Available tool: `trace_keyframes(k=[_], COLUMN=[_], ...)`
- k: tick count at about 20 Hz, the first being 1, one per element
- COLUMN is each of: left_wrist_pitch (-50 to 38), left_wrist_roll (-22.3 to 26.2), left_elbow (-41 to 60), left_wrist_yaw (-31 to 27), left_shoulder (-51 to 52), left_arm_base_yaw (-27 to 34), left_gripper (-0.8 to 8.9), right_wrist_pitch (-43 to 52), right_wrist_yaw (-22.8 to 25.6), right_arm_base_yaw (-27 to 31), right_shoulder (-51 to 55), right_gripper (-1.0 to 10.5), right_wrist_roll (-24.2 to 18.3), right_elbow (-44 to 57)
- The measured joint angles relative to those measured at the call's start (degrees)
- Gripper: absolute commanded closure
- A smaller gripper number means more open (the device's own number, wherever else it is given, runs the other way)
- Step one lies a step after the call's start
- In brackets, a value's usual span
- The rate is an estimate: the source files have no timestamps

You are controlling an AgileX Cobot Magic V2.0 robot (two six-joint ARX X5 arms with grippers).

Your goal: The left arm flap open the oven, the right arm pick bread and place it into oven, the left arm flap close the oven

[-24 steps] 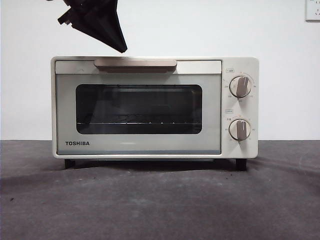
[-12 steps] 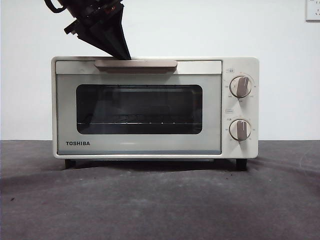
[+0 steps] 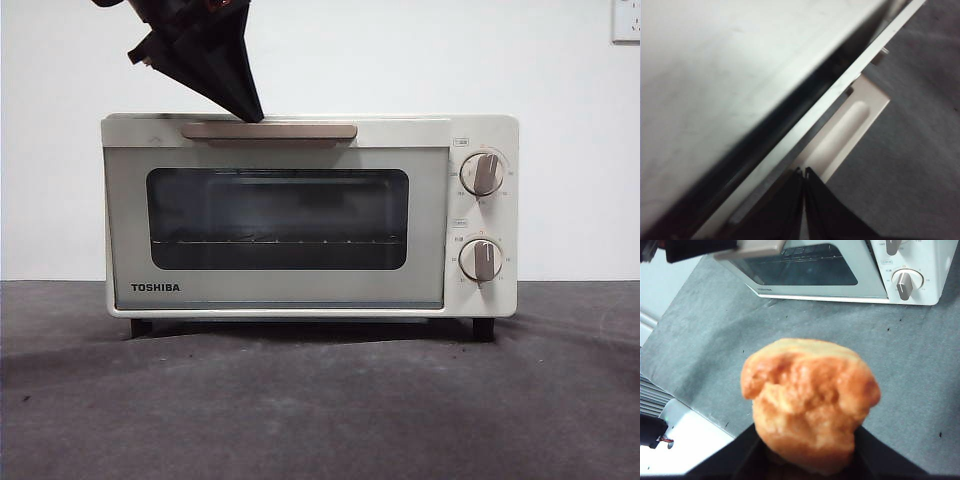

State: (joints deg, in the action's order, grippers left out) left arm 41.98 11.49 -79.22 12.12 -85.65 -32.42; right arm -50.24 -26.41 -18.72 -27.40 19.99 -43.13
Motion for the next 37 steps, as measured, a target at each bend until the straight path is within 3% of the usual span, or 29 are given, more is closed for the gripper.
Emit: trace_keyframes(k=[22,37], left_wrist_pitch=[6.5,-6.4], left_wrist_roll=[-2.5,-9.6], left_elbow=[1.4,23.0], left_wrist_yaw=[-1.3,-2.4], left_shoulder=[0.3,12.9], left_arm_base_yaw=[-5.0,-7.5], left_gripper=[8.03,8.03], right_wrist_pitch=[0.0,0.1], right_wrist_yaw=[-0.3,-0.3], right_arm_base_yaw=[0.0,0.0], right_shoulder=[0.0,0.0], right_gripper=[7.9,7.9], right_wrist_roll=[0.0,0.0], right_elbow=[0.0,0.0])
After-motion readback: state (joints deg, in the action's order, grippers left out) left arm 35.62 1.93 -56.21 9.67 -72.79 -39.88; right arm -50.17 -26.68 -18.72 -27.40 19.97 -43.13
